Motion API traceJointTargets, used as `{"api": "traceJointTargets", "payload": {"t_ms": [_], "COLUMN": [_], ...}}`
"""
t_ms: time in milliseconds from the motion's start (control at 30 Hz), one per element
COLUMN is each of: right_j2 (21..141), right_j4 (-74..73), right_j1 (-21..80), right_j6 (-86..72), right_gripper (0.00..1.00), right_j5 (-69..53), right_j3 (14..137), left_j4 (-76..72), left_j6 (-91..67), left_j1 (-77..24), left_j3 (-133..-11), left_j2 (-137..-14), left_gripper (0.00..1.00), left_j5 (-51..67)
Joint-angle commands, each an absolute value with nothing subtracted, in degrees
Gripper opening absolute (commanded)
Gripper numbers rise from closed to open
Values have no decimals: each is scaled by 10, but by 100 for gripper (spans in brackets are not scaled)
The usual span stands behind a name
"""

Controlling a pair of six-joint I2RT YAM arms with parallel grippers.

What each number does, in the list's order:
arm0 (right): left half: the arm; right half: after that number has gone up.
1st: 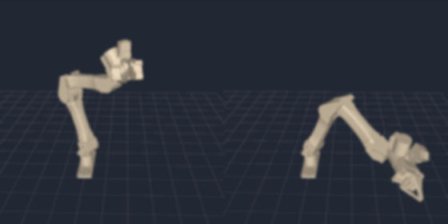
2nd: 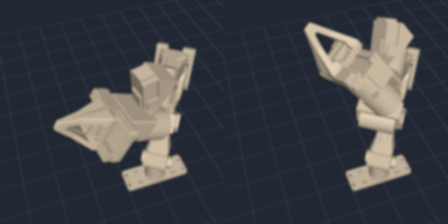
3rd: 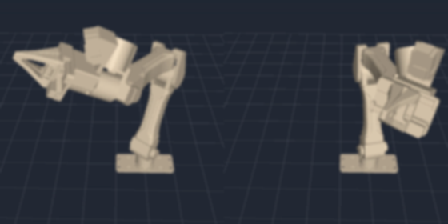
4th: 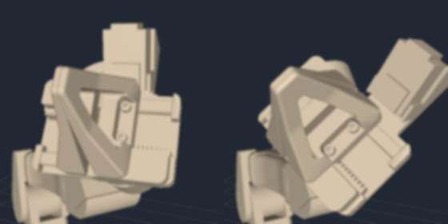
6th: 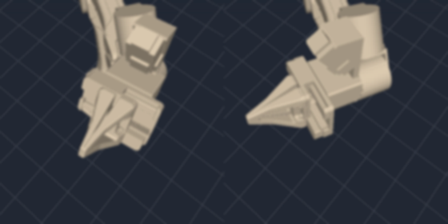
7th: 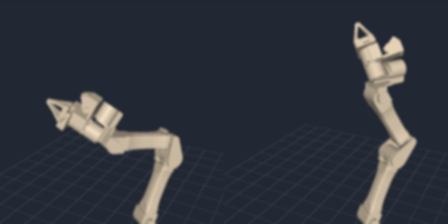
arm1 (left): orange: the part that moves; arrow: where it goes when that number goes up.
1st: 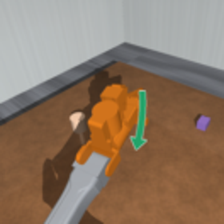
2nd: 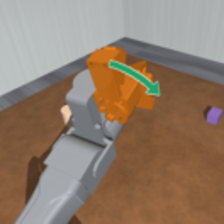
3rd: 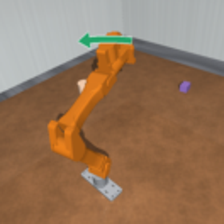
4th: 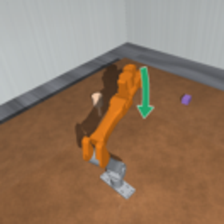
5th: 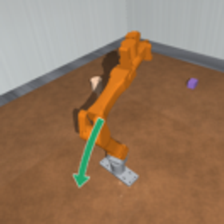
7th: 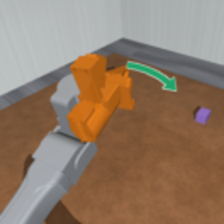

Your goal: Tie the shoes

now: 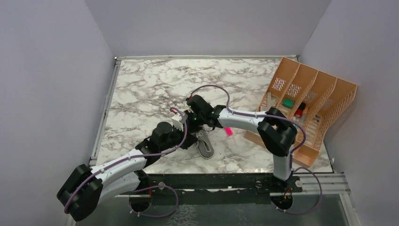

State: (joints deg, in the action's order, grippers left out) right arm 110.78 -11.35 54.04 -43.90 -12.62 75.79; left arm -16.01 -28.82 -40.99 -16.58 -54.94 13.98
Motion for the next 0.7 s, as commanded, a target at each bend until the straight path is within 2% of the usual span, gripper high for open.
{"api": "traceJointTargets", "payload": {"t_ms": [0, 100, 300, 467, 533, 667], "right_j2": [1073, 1048, 979, 823, 793, 746], "right_j4": [-190, -204, -296, -228, -207, -134], "right_j1": [546, 526, 456, 398, 398, 418], "right_j6": [-386, -373, -294, -189, -153, -96], "right_gripper": [33, 49, 61, 72, 74, 70], "right_j5": [-165, -176, -222, -242, -257, -301], "right_j3": [770, 777, 800, 655, 615, 546], "left_j4": [-201, -205, -205, -191, -191, -185], "left_j6": [-292, -297, -323, -325, -316, -304], "left_j1": [-411, -412, -412, -411, -410, -398], "left_j3": [-162, -158, -154, -182, -198, -231], "left_j2": [-541, -539, -534, -574, -604, -653], "left_gripper": [0, 0, 0, 0, 0, 0], "left_j5": [133, 132, 117, 112, 127, 154]}}
